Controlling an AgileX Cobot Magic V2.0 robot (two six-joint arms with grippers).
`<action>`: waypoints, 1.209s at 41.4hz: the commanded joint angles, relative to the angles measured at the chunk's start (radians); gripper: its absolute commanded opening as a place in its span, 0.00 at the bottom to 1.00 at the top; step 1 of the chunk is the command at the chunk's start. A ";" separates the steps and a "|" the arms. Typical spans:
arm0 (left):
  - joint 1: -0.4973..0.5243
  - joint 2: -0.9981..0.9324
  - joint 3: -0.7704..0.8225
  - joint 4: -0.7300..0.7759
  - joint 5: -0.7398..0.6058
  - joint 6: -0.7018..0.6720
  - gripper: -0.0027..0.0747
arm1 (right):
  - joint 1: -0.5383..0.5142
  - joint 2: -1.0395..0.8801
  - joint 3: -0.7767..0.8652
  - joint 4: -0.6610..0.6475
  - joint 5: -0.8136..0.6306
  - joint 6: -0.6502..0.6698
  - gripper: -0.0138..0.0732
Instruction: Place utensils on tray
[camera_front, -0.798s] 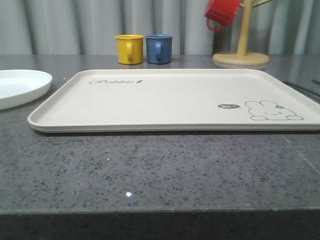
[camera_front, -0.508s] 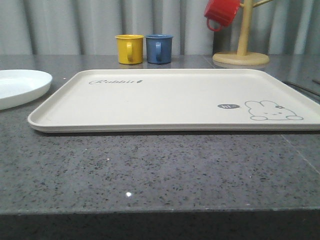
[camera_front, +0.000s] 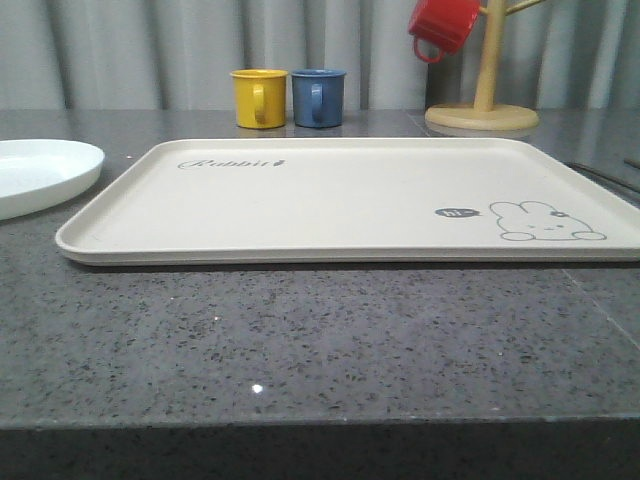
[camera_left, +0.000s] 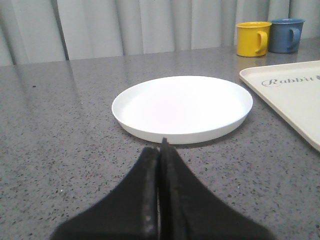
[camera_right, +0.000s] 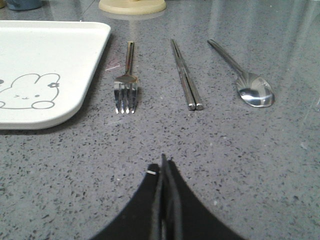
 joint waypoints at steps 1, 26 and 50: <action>0.001 -0.020 0.003 -0.007 -0.084 -0.010 0.01 | -0.005 -0.018 -0.004 -0.009 -0.084 -0.004 0.03; 0.001 -0.020 0.003 -0.007 -0.143 -0.010 0.01 | -0.005 -0.018 -0.003 -0.009 -0.130 -0.004 0.03; 0.001 0.087 -0.362 -0.007 -0.088 -0.010 0.01 | -0.005 0.075 -0.430 -0.047 0.038 -0.004 0.03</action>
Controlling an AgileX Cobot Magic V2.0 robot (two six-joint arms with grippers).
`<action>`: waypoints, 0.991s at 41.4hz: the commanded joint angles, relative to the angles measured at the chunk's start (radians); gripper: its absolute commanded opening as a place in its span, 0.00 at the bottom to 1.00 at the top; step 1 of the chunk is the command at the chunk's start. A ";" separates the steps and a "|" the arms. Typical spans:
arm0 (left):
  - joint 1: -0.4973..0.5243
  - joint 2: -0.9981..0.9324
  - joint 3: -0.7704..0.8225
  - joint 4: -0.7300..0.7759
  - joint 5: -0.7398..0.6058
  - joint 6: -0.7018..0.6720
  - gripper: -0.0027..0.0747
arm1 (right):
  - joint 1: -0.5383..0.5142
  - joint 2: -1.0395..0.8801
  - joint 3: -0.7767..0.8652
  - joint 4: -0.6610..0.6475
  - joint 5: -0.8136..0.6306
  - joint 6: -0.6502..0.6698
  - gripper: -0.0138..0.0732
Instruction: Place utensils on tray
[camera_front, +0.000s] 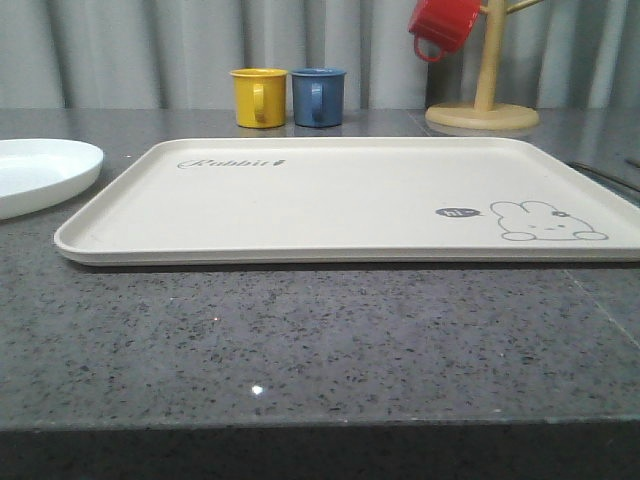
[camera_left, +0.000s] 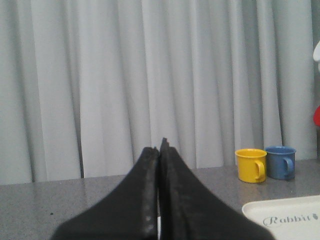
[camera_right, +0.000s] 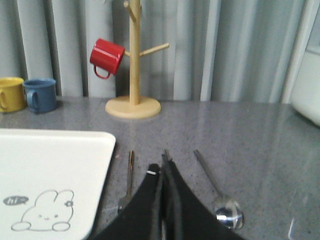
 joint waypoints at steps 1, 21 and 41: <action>0.001 0.085 -0.125 -0.007 0.061 -0.010 0.01 | -0.005 0.081 -0.124 -0.013 -0.001 -0.004 0.03; 0.001 0.348 -0.291 0.002 0.187 0.003 0.01 | -0.005 0.378 -0.268 0.013 0.035 -0.004 0.05; 0.001 0.348 -0.287 0.002 0.185 0.003 0.91 | -0.005 0.378 -0.268 0.013 0.027 -0.004 0.85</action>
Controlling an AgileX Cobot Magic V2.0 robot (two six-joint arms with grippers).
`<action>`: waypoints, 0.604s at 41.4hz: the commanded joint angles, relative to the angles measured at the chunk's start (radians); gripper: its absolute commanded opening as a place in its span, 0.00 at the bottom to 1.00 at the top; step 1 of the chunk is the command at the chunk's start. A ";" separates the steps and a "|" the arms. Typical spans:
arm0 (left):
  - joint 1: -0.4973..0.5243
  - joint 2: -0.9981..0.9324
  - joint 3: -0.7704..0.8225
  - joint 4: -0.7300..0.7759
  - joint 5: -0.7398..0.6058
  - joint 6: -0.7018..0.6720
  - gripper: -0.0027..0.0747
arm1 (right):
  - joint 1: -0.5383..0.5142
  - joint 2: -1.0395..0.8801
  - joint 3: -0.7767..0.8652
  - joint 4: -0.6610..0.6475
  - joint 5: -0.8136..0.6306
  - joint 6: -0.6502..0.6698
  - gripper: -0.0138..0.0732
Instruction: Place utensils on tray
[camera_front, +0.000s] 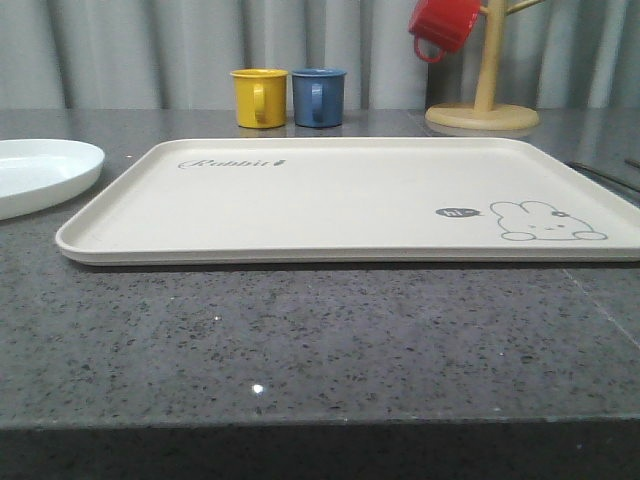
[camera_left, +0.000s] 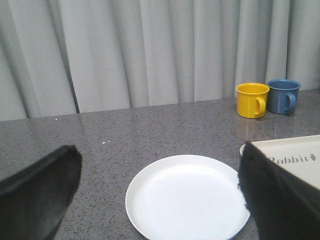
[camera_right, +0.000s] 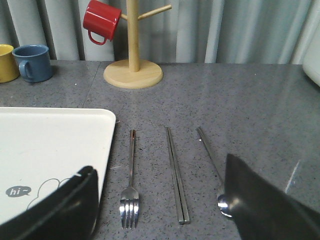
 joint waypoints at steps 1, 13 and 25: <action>0.001 0.014 -0.031 0.001 -0.074 -0.003 0.89 | -0.005 0.015 -0.039 -0.001 -0.085 -0.004 0.85; 0.001 0.068 -0.031 -0.001 -0.066 -0.003 0.72 | -0.005 0.015 -0.039 -0.001 -0.085 -0.004 0.85; -0.079 0.375 -0.202 -0.010 0.140 0.078 0.70 | -0.005 0.015 -0.039 -0.001 -0.085 -0.004 0.85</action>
